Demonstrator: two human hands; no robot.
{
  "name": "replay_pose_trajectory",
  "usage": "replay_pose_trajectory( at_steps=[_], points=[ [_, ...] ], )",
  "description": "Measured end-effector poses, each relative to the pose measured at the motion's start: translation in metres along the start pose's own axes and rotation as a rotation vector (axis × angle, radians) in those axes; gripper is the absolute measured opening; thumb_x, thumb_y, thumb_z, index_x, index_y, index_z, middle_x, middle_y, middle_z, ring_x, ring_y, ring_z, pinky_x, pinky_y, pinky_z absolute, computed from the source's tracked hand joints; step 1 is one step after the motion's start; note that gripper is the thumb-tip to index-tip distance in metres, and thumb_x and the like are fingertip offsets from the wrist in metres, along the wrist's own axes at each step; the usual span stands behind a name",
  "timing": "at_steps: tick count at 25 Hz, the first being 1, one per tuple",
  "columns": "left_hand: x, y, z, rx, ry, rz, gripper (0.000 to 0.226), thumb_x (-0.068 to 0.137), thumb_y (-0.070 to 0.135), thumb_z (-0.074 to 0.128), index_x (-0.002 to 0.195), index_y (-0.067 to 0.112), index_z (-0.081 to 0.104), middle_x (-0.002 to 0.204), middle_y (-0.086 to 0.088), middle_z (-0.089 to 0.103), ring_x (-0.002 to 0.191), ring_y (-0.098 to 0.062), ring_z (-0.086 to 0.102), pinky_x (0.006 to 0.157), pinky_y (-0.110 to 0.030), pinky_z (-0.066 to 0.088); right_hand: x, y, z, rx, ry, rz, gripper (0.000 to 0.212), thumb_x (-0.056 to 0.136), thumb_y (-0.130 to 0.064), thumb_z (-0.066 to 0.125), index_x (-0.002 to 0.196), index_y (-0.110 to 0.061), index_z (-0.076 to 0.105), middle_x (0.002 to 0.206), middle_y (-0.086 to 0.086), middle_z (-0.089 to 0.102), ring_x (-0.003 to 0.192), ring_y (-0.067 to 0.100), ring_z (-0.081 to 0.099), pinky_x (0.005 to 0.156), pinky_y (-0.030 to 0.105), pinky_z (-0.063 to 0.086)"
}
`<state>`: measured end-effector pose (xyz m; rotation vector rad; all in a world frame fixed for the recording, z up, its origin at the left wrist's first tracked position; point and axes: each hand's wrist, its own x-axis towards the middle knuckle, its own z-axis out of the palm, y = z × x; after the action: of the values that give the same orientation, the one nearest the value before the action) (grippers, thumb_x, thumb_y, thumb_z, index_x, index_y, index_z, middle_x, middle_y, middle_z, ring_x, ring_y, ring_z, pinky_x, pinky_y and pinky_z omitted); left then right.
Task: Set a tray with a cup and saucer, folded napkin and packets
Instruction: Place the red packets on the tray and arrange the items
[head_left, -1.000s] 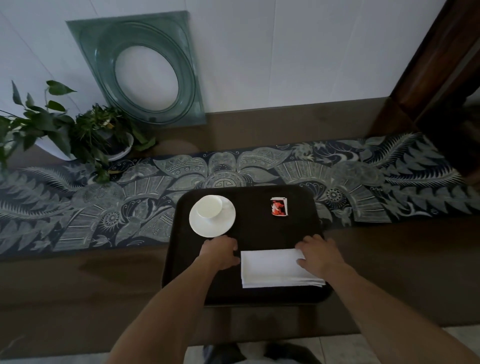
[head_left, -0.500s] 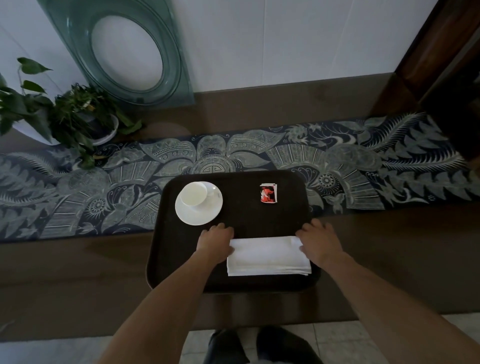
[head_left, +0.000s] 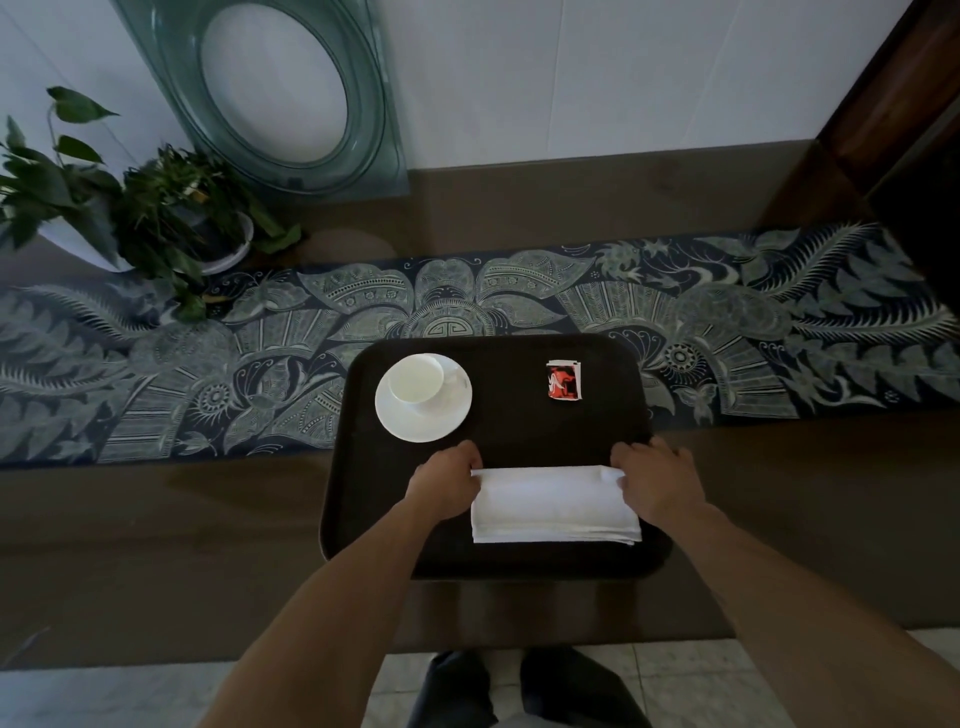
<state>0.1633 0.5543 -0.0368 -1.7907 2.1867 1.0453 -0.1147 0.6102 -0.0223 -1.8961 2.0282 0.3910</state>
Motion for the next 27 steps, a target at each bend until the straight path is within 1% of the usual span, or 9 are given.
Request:
replay_pose_trajectory(
  at_steps=[3, 6, 9, 13, 16, 19, 22, 27],
  points=[
    [-0.004, -0.017, -0.009, -0.022, 0.025, -0.026, 0.015, 0.086, 0.015, 0.05, 0.098, 0.024, 0.051, 0.098, 0.003, 0.058, 0.09, -0.02, 0.055, 0.076, -0.037, 0.046, 0.004, -0.018, -0.002, 0.056, -0.014, -0.018, 0.016, 0.095, -0.024, 0.048, 0.11, -0.028, 0.049, 0.111, -0.003, 0.061, 0.112, 0.021, 0.046, 0.093, 0.042, 0.038],
    [-0.01, -0.035, -0.02, -0.041, 0.053, -0.067, 0.015, 0.087, 0.014, 0.049, 0.096, 0.025, 0.049, 0.093, 0.004, 0.056, 0.086, -0.019, 0.054, 0.07, -0.033, 0.043, 0.011, -0.039, -0.003, 0.084, -0.031, -0.05, 0.016, 0.094, -0.023, 0.049, 0.11, -0.028, 0.05, 0.112, -0.002, 0.06, 0.113, 0.022, 0.046, 0.096, 0.045, 0.038],
    [-0.016, -0.056, -0.029, -0.067, 0.079, -0.094, 0.016, 0.086, 0.012, 0.048, 0.098, 0.021, 0.051, 0.093, 0.001, 0.058, 0.087, -0.022, 0.055, 0.073, -0.036, 0.047, 0.019, -0.063, -0.004, 0.093, -0.044, -0.061, 0.018, 0.094, -0.024, 0.051, 0.111, -0.028, 0.051, 0.114, -0.002, 0.06, 0.115, 0.022, 0.047, 0.099, 0.048, 0.038],
    [-0.018, -0.076, -0.036, -0.102, 0.108, -0.15, 0.016, 0.087, 0.012, 0.049, 0.102, 0.018, 0.05, 0.092, -0.002, 0.059, 0.087, -0.026, 0.057, 0.072, -0.036, 0.045, 0.027, -0.084, -0.005, 0.129, -0.062, -0.05, 0.02, 0.093, -0.026, 0.055, 0.113, -0.028, 0.051, 0.114, -0.003, 0.06, 0.116, 0.021, 0.047, 0.1, 0.047, 0.038],
    [-0.017, -0.082, -0.036, -0.122, 0.13, -0.153, 0.014, 0.088, 0.015, 0.051, 0.1, 0.017, 0.046, 0.089, -0.003, 0.059, 0.085, -0.028, 0.058, 0.071, -0.037, 0.044, 0.029, -0.092, -0.005, 0.148, -0.052, -0.023, 0.021, 0.091, -0.025, 0.058, 0.109, -0.03, 0.049, 0.11, -0.004, 0.06, 0.113, 0.019, 0.05, 0.097, 0.045, 0.04],
    [-0.014, -0.082, -0.036, -0.124, 0.16, -0.155, 0.01, 0.087, 0.017, 0.052, 0.094, 0.018, 0.045, 0.086, -0.003, 0.059, 0.08, -0.027, 0.057, 0.066, -0.034, 0.043, 0.029, -0.092, -0.004, 0.17, -0.039, 0.03, 0.021, 0.09, -0.025, 0.059, 0.105, -0.031, 0.045, 0.106, -0.005, 0.06, 0.109, 0.019, 0.051, 0.095, 0.046, 0.04],
    [-0.012, -0.079, -0.035, -0.1, 0.189, -0.147, 0.009, 0.087, 0.016, 0.051, 0.091, 0.018, 0.044, 0.084, -0.003, 0.059, 0.076, -0.026, 0.056, 0.062, -0.033, 0.039, 0.029, -0.092, -0.002, 0.16, -0.024, 0.066, 0.022, 0.09, -0.025, 0.059, 0.106, -0.03, 0.045, 0.103, -0.005, 0.059, 0.107, 0.019, 0.051, 0.093, 0.046, 0.04],
    [-0.011, -0.082, -0.03, -0.1, 0.197, -0.153, 0.01, 0.087, 0.015, 0.052, 0.087, 0.018, 0.043, 0.081, -0.003, 0.059, 0.074, -0.026, 0.057, 0.06, -0.033, 0.04, 0.028, -0.097, 0.005, 0.149, 0.016, 0.099, 0.025, 0.09, -0.024, 0.06, 0.107, -0.03, 0.044, 0.105, -0.003, 0.06, 0.105, 0.02, 0.053, 0.09, 0.045, 0.043]
  ],
)
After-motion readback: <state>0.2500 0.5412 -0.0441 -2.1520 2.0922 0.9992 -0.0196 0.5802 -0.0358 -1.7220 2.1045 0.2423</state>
